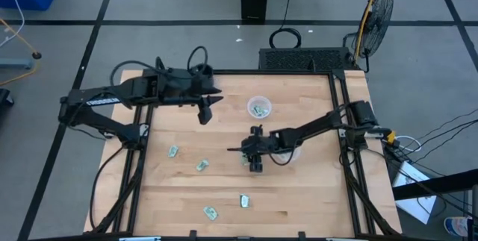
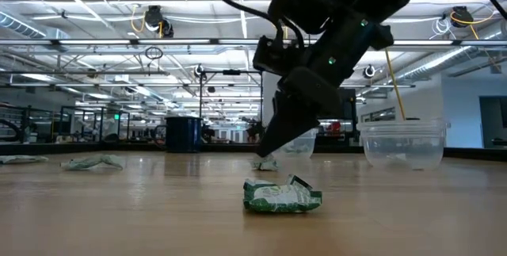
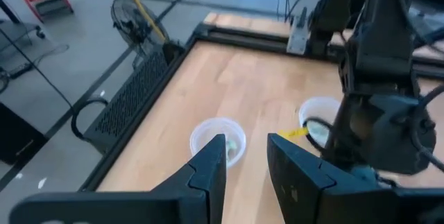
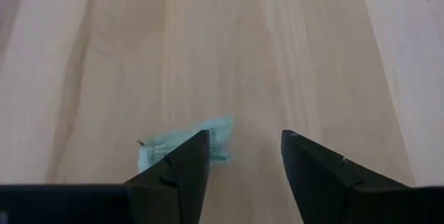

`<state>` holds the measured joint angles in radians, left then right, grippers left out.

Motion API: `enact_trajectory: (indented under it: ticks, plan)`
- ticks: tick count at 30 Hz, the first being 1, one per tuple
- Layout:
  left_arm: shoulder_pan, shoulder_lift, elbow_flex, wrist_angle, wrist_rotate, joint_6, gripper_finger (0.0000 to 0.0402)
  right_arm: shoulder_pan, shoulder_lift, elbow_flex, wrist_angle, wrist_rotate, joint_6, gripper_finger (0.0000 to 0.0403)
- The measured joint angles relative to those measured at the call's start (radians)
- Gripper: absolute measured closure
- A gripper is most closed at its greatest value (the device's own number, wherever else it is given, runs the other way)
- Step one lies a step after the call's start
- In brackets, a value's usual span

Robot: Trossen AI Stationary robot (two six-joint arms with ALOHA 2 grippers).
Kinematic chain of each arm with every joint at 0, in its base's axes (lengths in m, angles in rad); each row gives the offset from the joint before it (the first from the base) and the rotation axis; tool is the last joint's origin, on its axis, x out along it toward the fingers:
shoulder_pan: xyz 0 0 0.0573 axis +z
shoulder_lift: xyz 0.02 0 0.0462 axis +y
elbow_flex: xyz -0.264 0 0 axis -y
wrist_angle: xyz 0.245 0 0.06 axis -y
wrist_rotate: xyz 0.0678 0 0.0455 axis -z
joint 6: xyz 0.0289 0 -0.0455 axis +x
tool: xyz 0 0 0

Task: Pick and place items into bin
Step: Put the stevia packet into the bottom transparent bin

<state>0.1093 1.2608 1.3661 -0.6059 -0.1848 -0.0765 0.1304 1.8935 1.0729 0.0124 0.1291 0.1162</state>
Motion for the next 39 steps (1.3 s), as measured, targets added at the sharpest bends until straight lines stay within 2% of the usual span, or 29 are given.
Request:
enact_trajectory:
  ticks: [5,11,16,18,30,33,39]
  plan:
    - [0.000,0.008,-0.001,0.006,-0.001,0.000,0.0289,-0.018,0.000,0.000,-0.046,-0.010,0.053,0.0266]
    - [0.001,0.009,-0.001,0.007,-0.038,0.001,0.0289,-0.033,0.000,0.000,-0.047,-0.135,0.040,0.0327]
    - [0.001,0.009,-0.001,0.007,-0.052,0.001,0.0289,-0.033,0.000,0.000,-0.048,-0.137,0.027,0.0388]
    - [0.001,0.009,-0.001,0.006,-0.052,0.001,0.0289,-0.033,0.000,0.000,-0.047,-0.135,0.004,0.0398]
    - [0.001,0.009,-0.001,0.003,-0.053,0.003,0.0289,-0.022,-0.036,0.000,-0.049,-0.134,-0.033,0.0400]
    - [0.001,0.009,-0.001,0.003,-0.053,0.003,0.0289,-0.010,-0.066,-0.001,-0.062,-0.134,0.000,0.0381]
    - [0.003,0.009,-0.001,0.004,-0.054,0.003,0.0289,0.028,-0.102,0.000,-0.121,-0.127,0.062,0.0318]
